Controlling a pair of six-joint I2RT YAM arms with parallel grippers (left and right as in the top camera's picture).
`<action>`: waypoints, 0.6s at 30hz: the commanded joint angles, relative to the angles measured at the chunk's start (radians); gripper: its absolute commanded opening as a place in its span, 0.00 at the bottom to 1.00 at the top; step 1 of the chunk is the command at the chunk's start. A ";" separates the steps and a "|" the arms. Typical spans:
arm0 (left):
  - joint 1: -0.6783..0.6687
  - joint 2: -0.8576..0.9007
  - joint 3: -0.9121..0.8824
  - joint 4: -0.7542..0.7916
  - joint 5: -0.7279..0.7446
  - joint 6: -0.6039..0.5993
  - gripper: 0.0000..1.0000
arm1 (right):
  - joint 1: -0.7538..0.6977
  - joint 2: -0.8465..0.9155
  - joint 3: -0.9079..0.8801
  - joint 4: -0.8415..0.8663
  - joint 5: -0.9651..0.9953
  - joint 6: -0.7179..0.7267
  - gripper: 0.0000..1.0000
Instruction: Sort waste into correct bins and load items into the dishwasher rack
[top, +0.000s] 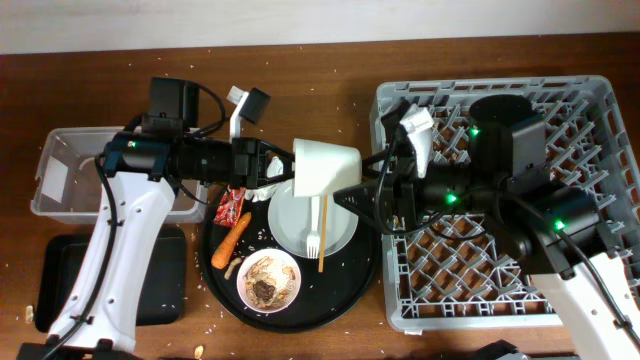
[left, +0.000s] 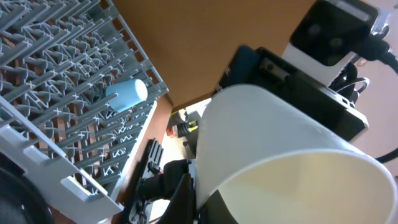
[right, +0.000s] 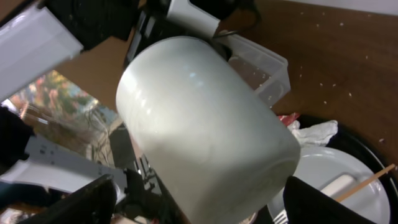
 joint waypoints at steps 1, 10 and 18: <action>-0.044 -0.005 0.001 -0.003 0.116 0.000 0.00 | -0.032 0.026 0.009 -0.026 0.031 -0.010 0.87; -0.045 -0.005 0.001 -0.002 0.116 -0.003 0.00 | -0.047 0.027 0.009 -0.016 -0.287 -0.144 0.67; -0.044 -0.005 0.001 -0.002 0.059 -0.003 0.75 | -0.134 -0.062 0.009 -0.078 -0.104 -0.130 0.53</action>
